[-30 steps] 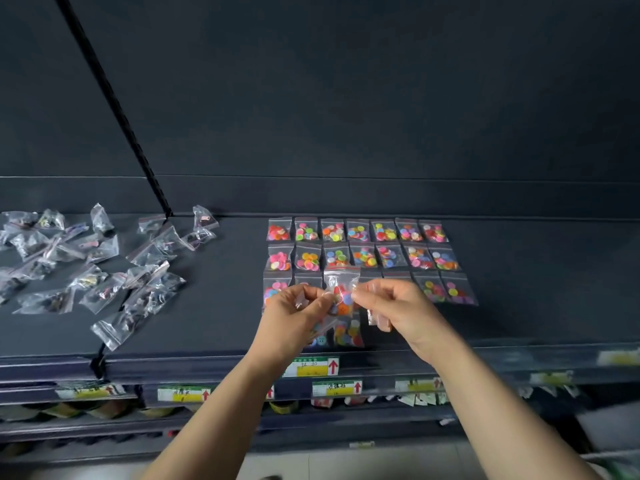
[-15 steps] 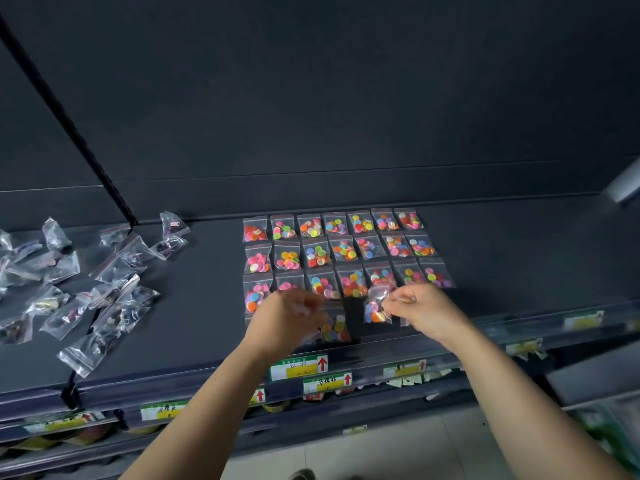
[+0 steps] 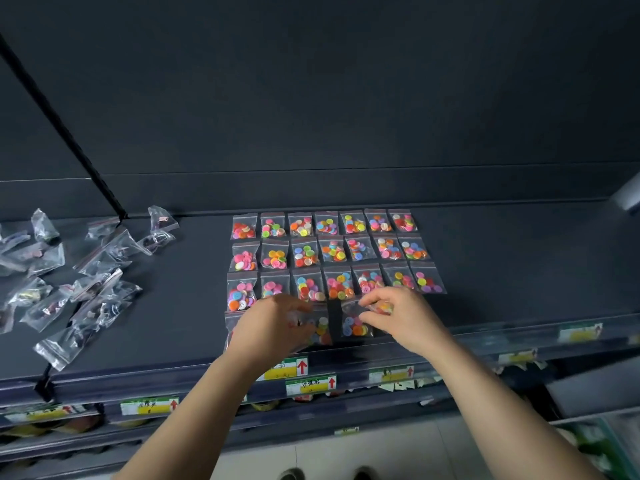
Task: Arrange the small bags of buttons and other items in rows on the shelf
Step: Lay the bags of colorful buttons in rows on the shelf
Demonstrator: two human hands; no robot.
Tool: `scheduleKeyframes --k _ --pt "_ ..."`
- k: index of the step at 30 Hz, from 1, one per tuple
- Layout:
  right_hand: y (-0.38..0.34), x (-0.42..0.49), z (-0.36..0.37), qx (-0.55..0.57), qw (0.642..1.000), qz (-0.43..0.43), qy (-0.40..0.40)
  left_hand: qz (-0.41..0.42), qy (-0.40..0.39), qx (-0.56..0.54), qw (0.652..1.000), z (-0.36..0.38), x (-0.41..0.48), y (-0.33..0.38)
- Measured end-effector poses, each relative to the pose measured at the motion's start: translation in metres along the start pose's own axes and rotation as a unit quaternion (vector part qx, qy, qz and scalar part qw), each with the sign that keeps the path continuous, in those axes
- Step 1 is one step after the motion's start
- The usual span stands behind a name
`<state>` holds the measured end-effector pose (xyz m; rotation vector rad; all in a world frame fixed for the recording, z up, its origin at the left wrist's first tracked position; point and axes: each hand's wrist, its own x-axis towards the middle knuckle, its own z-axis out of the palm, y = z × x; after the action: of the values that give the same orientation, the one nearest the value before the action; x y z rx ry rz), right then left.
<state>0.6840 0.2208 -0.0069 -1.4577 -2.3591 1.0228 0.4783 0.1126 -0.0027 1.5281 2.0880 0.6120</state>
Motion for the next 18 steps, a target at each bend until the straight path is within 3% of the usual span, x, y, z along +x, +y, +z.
scheduleKeyframes --k 10,18 --pt "0.002 0.002 0.009 -0.043 0.994 -0.068 -0.078 -0.052 0.024 -0.005 0.998 0.004 -0.010 0.007" --pt "0.005 0.002 0.013 -0.041 0.995 -0.059 -0.062 -0.072 0.019 -0.043 0.996 0.003 -0.011 0.012"
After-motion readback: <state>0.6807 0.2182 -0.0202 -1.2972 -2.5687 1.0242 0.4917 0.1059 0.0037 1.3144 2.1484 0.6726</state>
